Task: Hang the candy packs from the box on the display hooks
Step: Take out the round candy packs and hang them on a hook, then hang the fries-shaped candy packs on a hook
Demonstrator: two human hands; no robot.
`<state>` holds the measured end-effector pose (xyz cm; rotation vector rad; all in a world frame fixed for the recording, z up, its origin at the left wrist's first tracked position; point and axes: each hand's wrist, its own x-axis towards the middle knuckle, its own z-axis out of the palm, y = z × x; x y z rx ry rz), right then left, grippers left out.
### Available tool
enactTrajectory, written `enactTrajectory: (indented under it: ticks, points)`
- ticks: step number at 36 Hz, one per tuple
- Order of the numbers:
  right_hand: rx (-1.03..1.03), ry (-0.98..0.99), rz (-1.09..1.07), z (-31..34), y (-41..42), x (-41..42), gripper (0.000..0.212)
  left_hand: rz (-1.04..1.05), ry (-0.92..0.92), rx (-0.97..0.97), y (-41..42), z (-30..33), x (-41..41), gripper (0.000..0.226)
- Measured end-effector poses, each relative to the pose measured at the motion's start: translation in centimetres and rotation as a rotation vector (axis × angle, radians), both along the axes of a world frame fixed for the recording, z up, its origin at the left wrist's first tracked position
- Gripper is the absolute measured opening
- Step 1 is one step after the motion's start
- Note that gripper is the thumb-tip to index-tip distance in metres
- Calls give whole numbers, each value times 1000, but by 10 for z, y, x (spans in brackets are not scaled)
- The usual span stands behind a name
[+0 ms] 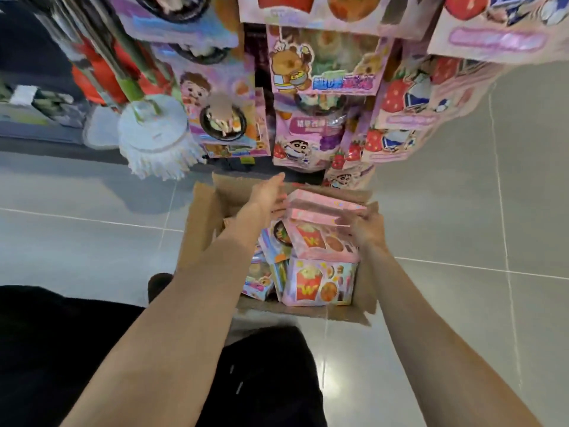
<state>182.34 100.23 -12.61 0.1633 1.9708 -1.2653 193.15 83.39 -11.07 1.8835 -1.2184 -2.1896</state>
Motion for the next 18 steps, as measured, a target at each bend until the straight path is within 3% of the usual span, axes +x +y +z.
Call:
enactTrajectory:
  ticks: [2,11,18]
  points:
    - [22,-36,-15,-12,7,-5,23,-42,-12,19,1,-15,-18,55]
    - [58,-108,-46,-53,-1,-10,14,-162,-69,23,10,-55,-67,49]
    - [18,-136,-99,-55,-9,4,16,66,-79,3,17,-73,-68,35]
